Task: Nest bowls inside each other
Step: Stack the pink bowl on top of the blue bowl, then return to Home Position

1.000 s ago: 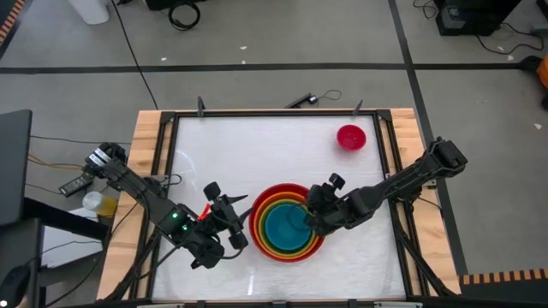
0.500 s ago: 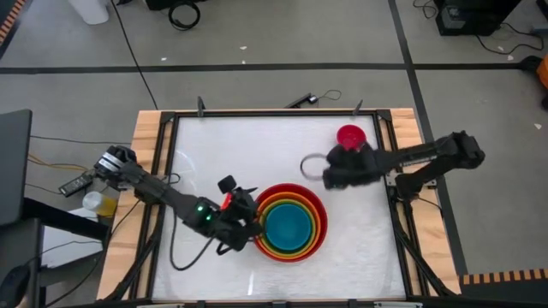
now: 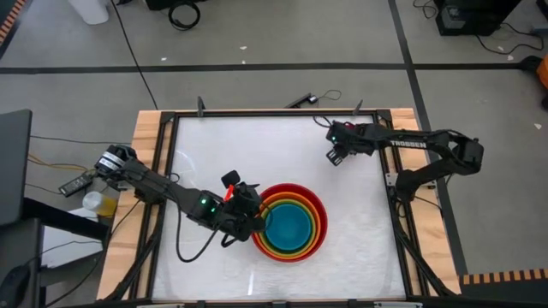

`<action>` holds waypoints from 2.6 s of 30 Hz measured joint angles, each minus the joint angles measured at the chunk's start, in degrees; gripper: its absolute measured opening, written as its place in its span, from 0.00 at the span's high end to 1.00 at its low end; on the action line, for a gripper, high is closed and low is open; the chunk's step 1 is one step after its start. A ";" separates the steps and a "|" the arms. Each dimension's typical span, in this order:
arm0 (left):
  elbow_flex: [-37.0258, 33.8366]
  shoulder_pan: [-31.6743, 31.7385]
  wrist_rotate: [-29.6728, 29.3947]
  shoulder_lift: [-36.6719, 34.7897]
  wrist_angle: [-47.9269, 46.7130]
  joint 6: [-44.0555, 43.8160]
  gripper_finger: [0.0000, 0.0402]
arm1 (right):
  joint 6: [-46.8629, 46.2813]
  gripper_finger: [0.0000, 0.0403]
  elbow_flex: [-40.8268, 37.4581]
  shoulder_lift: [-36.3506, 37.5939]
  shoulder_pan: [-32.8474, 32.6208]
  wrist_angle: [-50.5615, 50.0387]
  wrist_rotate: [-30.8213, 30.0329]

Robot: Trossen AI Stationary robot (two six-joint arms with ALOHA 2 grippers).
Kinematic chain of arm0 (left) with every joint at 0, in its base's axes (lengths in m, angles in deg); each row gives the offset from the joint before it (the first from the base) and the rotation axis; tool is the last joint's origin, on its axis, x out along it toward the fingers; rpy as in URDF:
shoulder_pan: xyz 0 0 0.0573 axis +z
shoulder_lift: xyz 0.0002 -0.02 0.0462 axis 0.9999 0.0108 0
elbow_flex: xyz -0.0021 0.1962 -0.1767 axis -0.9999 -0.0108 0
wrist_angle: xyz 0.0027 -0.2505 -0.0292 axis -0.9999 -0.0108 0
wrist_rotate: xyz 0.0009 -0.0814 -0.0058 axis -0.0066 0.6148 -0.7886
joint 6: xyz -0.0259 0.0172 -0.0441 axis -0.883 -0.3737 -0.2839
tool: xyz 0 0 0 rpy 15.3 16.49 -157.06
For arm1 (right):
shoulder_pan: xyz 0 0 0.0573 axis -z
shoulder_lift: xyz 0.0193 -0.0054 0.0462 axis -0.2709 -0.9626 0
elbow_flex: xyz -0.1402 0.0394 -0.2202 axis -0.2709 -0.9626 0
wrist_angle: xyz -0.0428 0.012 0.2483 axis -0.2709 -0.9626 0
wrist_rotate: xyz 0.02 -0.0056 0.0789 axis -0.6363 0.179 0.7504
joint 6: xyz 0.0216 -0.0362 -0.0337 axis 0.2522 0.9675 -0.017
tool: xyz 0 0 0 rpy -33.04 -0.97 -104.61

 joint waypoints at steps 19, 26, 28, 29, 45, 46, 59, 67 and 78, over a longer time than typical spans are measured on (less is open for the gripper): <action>0.00 1.06 -0.01 0.00 0.00 -0.10 0.56 | 6.09 0.92 -7.82 0.02 8.55 10.40 8.13; 0.00 0.89 0.15 0.00 -0.11 -0.21 0.56 | -1.29 0.93 -7.38 4.24 2.01 10.72 15.45; 0.00 0.89 0.16 0.00 -0.52 -0.18 0.56 | -5.65 0.93 -7.40 6.64 -2.08 14.41 16.78; 0.00 0.89 0.15 0.00 -0.71 -0.18 0.56 | -7.26 0.93 -7.39 7.80 -4.64 17.35 17.03; 0.02 0.57 -3.04 0.00 -2.16 -2.57 0.56 | -14.14 0.94 -7.07 7.17 -40.43 48.86 14.60; 0.02 0.58 -3.07 0.00 -2.16 -2.61 0.56 | -14.28 0.94 -7.05 5.72 -42.00 50.16 14.59; 0.02 0.65 -3.05 0.00 -2.18 -3.83 0.56 | -12.90 0.75 -7.29 -4.15 -51.96 54.48 9.17; 0.04 0.65 -2.99 0.00 -2.53 -3.84 0.56 | -15.90 0.49 -7.27 -1.22 -52.27 55.75 8.05; 0.05 -4.84 -16.20 -1.80 -6.96 -7.57 0.56 | -6.31 0.51 -7.27 19.11 -51.44 44.77 -11.44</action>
